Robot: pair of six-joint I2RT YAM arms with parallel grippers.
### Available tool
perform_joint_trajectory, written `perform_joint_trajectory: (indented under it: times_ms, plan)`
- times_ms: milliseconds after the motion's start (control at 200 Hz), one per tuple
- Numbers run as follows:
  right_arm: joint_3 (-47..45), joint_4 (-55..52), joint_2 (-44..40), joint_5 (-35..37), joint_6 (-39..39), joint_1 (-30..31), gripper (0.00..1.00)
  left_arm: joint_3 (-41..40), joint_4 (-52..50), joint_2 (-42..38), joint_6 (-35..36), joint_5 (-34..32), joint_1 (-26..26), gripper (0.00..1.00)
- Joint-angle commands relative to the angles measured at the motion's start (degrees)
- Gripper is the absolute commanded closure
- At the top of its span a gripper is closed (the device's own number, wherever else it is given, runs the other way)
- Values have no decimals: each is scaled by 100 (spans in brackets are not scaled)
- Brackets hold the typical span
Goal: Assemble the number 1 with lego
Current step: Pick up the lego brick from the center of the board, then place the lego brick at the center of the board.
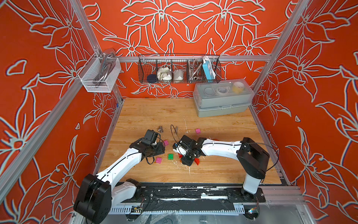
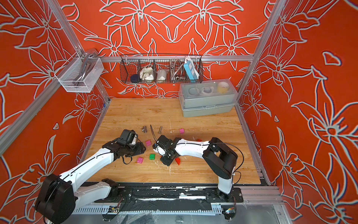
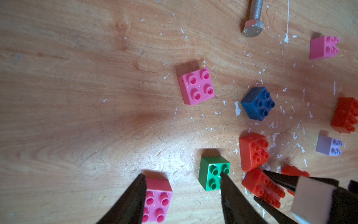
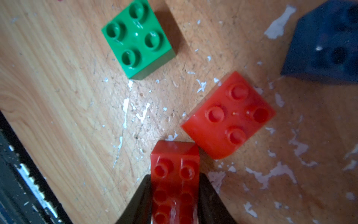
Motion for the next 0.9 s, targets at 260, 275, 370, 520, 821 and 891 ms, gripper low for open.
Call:
perform_joint_trajectory:
  times_ms: [260,275,370,520,821,891]
  plan:
    - [360,-757,-740,-61,311,-469,66,49,-16,-142,81,-15,-33,40]
    - [382,-797,-774,-50,327,-530,66,49,-20,-142,83,-15,-34,40]
    - [437,-854,-909,22,374,-862,66,40,10,-138,90,-7,-32,40]
    - [590,-938,-665,244,459,-1334,66,43,59,-90,101,28,-27,40]
    - [750,-631,24,593,599,-1637,67,41,68,-89,121,39,-30,40]
    - [788,-595,152,705,661,-1652,67,32,76,-90,134,44,-35,40]
